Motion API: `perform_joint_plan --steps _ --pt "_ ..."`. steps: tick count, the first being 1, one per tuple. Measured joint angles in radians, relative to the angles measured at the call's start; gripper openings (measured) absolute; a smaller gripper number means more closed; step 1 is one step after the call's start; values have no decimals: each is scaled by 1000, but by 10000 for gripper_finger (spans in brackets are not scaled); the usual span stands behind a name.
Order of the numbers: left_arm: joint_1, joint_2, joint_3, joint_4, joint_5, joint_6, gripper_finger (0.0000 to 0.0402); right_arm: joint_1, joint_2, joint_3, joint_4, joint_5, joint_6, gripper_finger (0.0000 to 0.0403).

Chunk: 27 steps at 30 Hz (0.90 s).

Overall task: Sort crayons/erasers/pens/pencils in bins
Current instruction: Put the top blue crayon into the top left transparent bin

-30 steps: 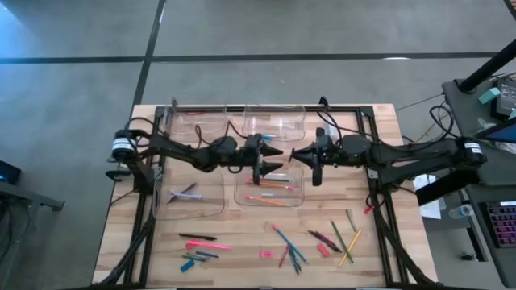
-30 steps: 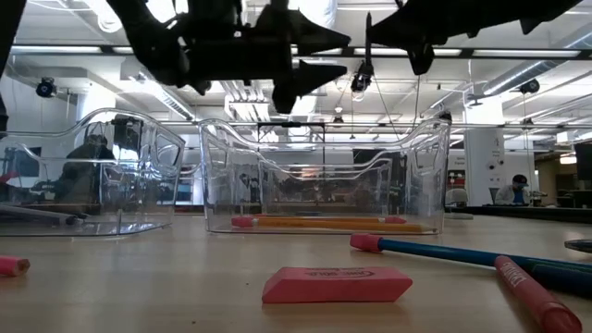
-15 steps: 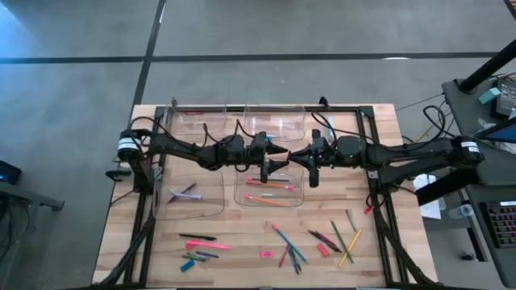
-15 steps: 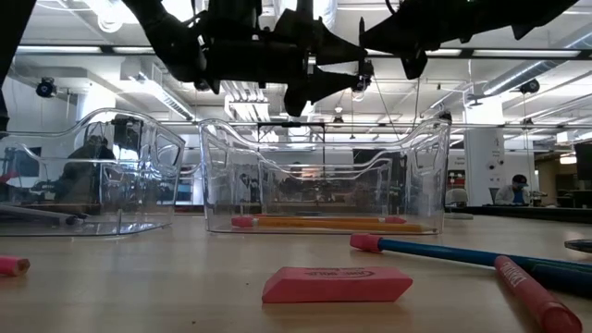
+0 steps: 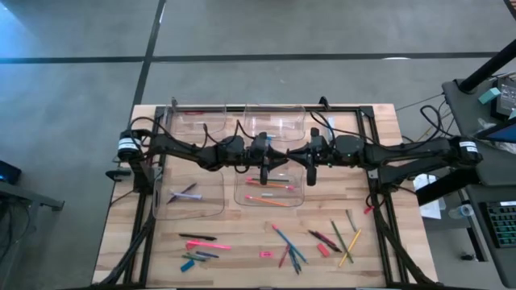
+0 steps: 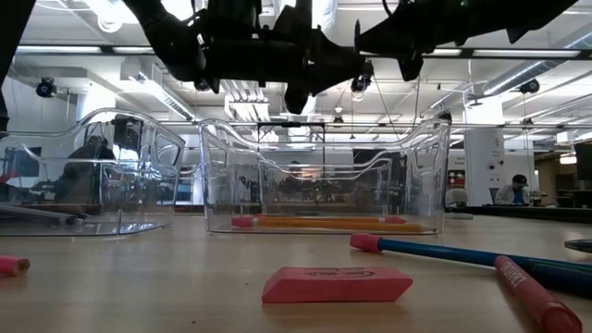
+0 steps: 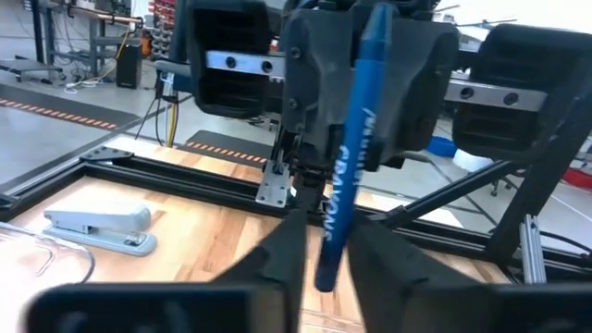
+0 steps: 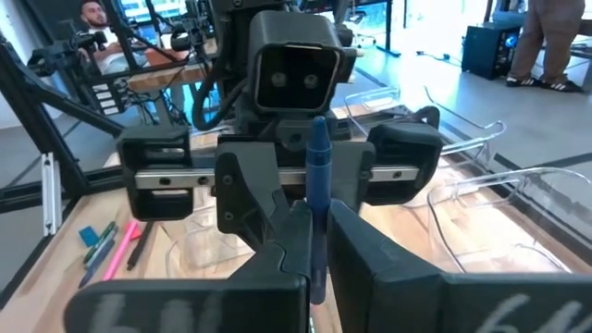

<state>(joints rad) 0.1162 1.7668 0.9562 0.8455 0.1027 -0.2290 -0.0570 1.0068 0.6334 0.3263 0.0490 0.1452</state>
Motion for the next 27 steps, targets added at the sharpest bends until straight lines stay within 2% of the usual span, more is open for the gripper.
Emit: perform_joint_plan --steps 3,7,10,15,21,27 --pt "0 0 -1 -1 2 5 14 -6 5 0 1 4 14 13" --pt "1 0 -1 -1 0 11 19 -16 3 0 1 3 15 26" --pt "2 -1 -1 -17 -2 17 15 -18 -2 0 0 3 1 60" --pt "22 -61 -3 -150 -3 71 11 -18 -11 0 -23 4 -12 144" --pt "66 -214 -21 -420 -46 164 15 -18 -61 0 -101 4 -18 217" --pt "122 -401 -24 -807 -231 308 16 -18 -129 1 -220 5 -16 243"
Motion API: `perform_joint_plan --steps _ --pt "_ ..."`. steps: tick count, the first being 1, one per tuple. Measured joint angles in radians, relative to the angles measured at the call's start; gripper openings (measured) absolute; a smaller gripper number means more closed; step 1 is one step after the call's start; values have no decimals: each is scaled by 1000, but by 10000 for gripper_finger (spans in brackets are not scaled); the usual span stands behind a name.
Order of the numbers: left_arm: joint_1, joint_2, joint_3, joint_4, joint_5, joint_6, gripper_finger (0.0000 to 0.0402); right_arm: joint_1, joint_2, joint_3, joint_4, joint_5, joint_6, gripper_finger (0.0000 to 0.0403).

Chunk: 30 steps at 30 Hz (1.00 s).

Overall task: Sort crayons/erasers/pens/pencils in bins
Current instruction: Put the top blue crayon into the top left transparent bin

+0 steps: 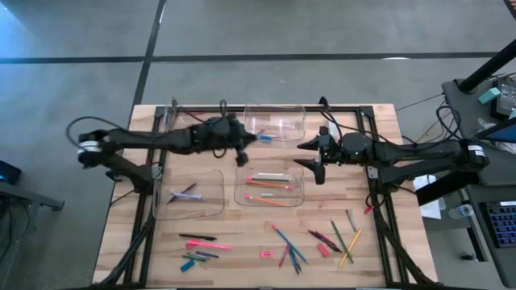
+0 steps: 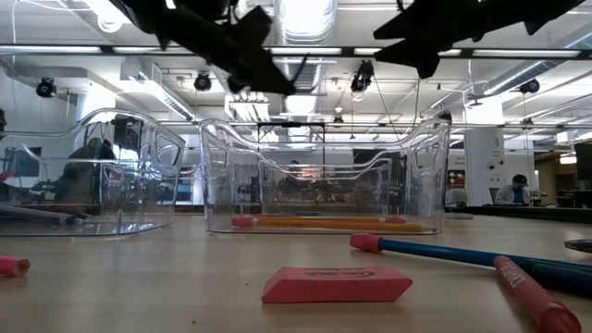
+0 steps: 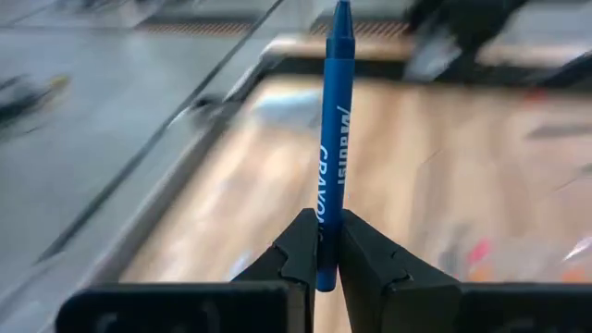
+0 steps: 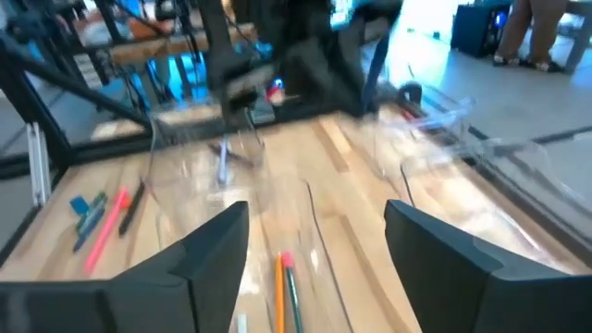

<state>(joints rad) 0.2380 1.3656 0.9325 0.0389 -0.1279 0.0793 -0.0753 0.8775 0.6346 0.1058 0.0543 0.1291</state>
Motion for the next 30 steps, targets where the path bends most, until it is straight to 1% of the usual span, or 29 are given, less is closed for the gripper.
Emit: perform_joint_plan --steps 5,7,9,12,15,19,22,25,30 --pt "77 -131 -1 -361 -199 44 17 0 -13 -2 -67 2 0 241" --pt "123 -158 -2 -486 -289 58 17 0 -9 -4 -71 2 -1 237" --pt "179 -167 -6 -580 -347 59 17 0 0 -8 -72 2 -12 234" --pt "273 -160 -8 -678 -355 60 17 0 14 -11 -73 4 -18 231" --pt "352 -138 -8 -726 -353 79 17 0 22 -15 -72 10 -18 231" --pt "425 -107 -8 -737 -352 94 17 1 19 -32 -72 10 -16 230" --pt "453 -90 -8 -738 -339 95 21 1 14 -46 -71 10 -10 230" --pt "467 -74 -8 -737 -303 93 40 1 13 -61 -72 10 -8 231" --pt "468 -60 -8 -737 -298 92 100 1 13 -70 -72 18 -7 230"
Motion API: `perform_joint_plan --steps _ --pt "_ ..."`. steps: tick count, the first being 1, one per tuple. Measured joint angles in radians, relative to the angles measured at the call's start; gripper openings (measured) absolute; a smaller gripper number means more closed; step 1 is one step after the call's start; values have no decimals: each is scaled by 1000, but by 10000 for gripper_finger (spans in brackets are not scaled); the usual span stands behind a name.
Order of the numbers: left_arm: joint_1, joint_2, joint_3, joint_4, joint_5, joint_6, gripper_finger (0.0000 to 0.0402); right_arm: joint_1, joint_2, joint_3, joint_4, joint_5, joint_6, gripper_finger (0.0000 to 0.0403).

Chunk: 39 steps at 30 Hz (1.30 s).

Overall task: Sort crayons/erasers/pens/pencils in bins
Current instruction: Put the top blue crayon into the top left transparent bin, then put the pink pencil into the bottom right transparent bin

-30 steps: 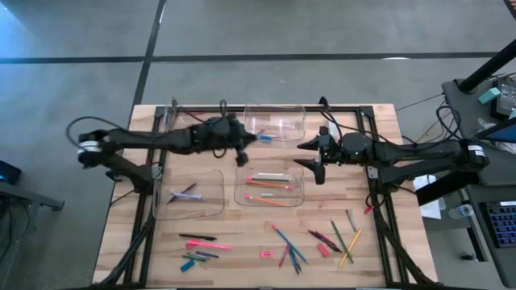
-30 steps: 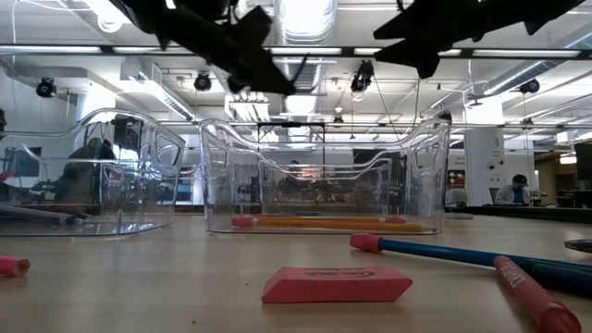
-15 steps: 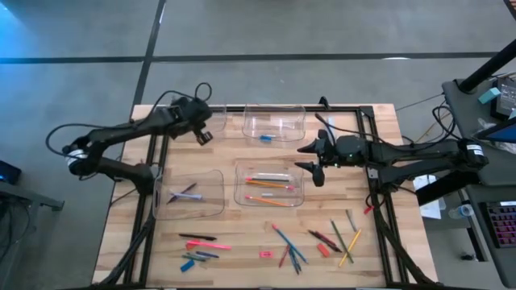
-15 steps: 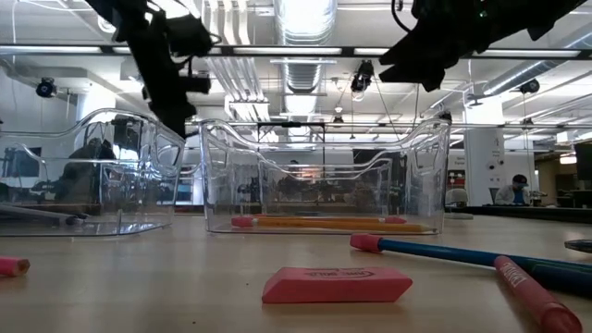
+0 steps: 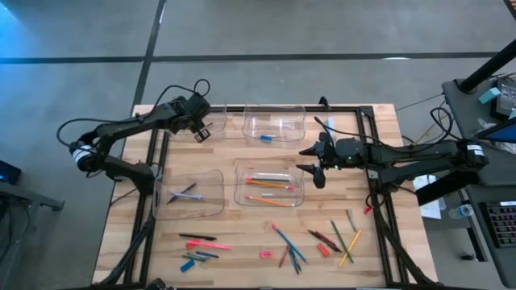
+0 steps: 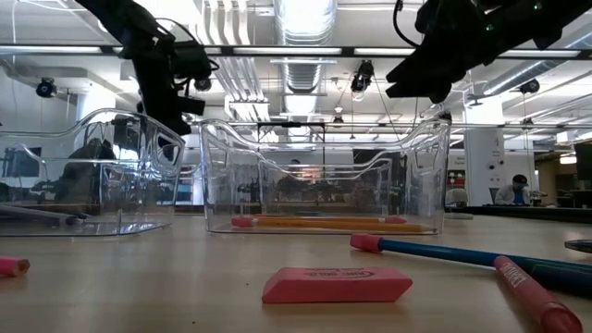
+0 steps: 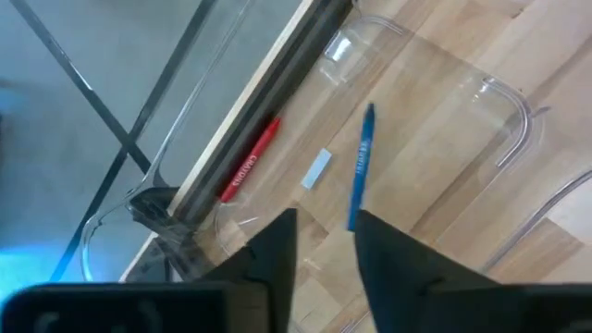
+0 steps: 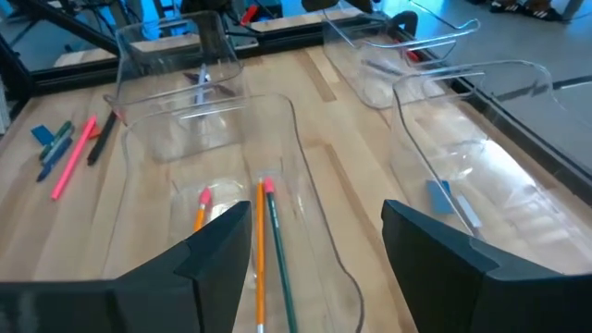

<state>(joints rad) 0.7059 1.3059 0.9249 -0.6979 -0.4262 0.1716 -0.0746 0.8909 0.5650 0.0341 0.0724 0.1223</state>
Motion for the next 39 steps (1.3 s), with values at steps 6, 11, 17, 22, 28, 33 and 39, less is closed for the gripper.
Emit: perform_joint_plan --steps 6,11,17,22,28,33,39 --pt "-1 -31 0 15 3 -25 167 0 0 -1 0 9 -8 228" --pt "-42 -131 -33 120 197 -126 178 0 0 -9 1 9 -18 228" --pt "-185 -303 -241 510 347 -209 163 8 -2 -41 9 8 -19 228" --pt "-332 -424 -430 853 348 -243 151 35 -4 -114 156 -4 -59 228" --pt "-416 -459 -626 1257 347 -229 148 42 -5 -234 444 -28 -126 228" --pt "-411 -417 -709 1423 327 -214 148 17 -5 -335 680 -15 -194 228" --pt "-411 -333 -696 1507 313 -209 148 -30 -5 -383 827 -21 -166 228"
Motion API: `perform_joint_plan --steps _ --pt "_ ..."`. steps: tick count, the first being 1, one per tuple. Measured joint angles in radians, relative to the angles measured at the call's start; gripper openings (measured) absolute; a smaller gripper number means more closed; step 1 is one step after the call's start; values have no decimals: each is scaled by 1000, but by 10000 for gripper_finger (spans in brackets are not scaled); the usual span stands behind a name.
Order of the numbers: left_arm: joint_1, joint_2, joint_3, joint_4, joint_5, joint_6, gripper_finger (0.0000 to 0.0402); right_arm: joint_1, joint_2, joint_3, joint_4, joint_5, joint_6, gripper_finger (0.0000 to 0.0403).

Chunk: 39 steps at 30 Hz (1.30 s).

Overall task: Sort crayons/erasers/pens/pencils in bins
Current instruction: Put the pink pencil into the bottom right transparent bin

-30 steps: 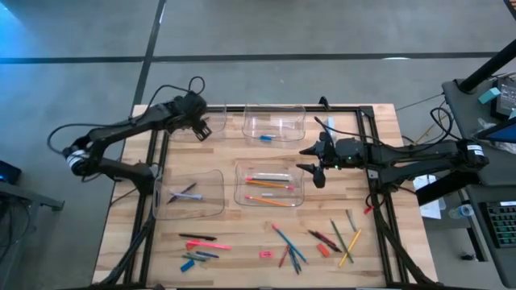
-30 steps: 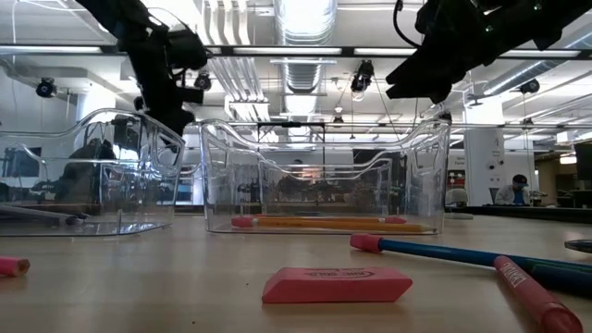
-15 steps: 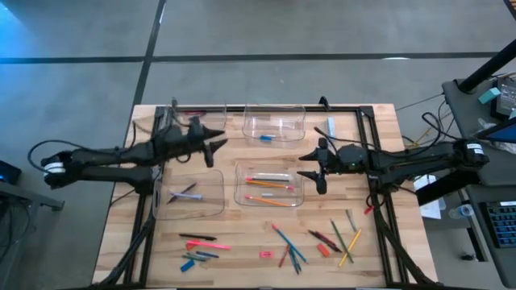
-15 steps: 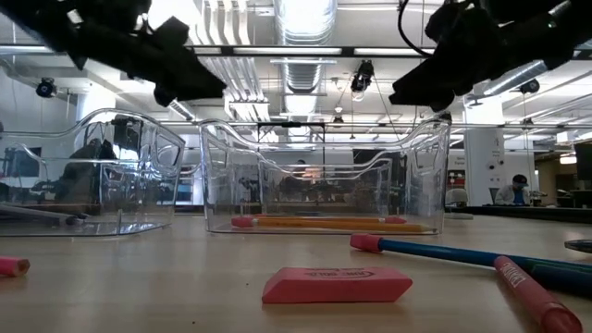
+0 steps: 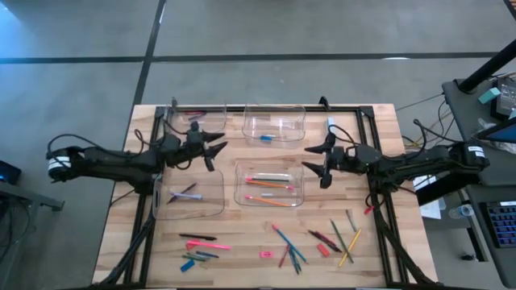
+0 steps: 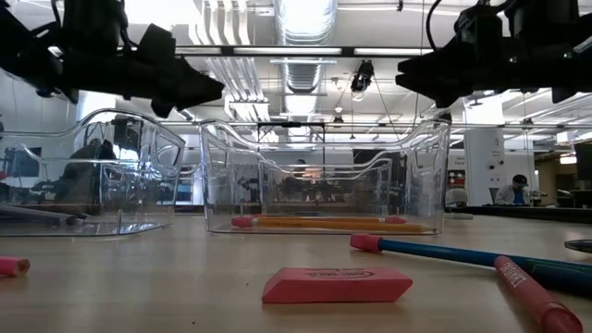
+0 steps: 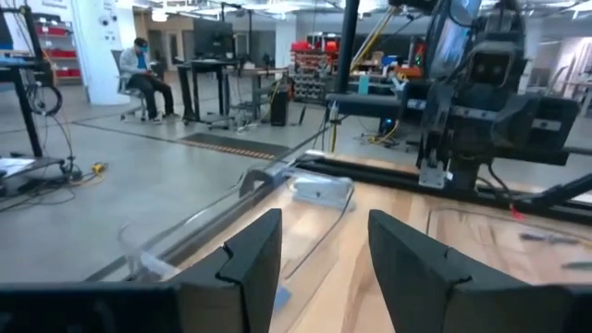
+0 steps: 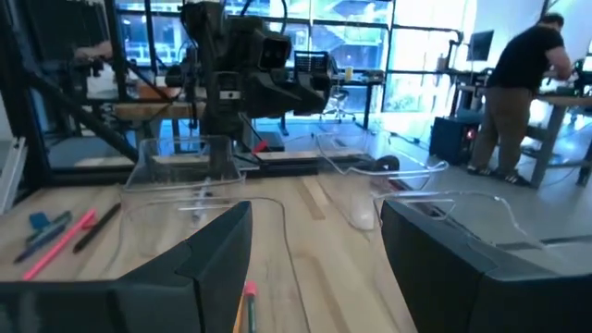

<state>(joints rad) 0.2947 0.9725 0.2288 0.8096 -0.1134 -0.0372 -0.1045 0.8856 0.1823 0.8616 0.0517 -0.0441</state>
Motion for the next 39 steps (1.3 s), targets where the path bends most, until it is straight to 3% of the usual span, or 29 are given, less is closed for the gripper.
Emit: perform_joint_plan --steps 10,17,21,29,39 --pt "-10 5 70 -4 71 -21 148 2 0 0 -47 -40 131 228" --pt "-43 -12 58 101 135 -37 147 2 -18 45 -273 -86 234 228" --pt "-62 -11 41 177 136 -45 147 10 -46 79 -442 -86 232 228" --pt "-66 5 38 198 136 -88 147 24 -60 71 -553 -85 202 228" --pt "-68 150 37 423 135 -97 147 23 -59 73 -565 -78 173 228"
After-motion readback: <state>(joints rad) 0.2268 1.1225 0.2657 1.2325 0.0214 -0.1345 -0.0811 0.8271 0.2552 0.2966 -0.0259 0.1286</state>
